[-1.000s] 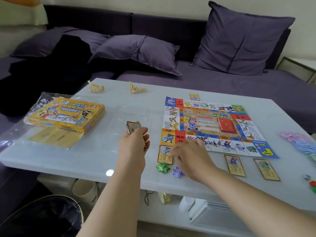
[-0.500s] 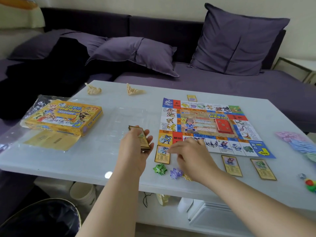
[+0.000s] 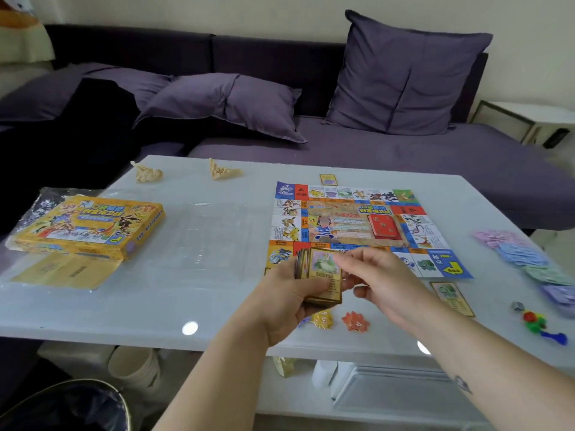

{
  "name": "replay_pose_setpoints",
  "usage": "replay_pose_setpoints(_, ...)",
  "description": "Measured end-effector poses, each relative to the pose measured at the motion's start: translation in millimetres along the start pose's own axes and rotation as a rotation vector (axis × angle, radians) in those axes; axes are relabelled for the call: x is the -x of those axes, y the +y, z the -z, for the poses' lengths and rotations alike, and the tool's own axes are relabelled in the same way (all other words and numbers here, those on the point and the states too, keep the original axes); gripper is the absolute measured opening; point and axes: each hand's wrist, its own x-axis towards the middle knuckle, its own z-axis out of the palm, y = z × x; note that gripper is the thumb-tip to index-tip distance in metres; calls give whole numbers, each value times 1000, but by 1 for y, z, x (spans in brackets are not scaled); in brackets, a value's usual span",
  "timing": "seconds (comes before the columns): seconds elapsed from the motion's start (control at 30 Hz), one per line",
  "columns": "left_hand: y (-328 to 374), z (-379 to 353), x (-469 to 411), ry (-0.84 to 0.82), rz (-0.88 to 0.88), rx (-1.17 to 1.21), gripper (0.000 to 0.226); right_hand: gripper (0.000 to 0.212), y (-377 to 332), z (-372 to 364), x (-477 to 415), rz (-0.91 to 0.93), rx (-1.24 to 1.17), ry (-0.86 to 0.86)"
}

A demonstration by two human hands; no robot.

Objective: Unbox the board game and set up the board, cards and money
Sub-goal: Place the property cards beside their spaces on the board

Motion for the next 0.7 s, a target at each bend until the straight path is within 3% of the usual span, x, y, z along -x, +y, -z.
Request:
replay_pose_setpoints(0.13,-4,-7,-2,5,8,-68,26,19,2,5,5,32,80,32)
replay_pose_setpoints(0.27,-11,-11,-6,36,108,-180,25,30,16,12,10,-25,128,64)
replay_pose_setpoints(0.47,-18,-18,-8,-52,267,-275,20,34,41,18,20,-157,-42,66)
replay_pose_setpoints(0.7,-18,-21,-12,-68,228,-237,22,39,36,31,17,-128,-10,45)
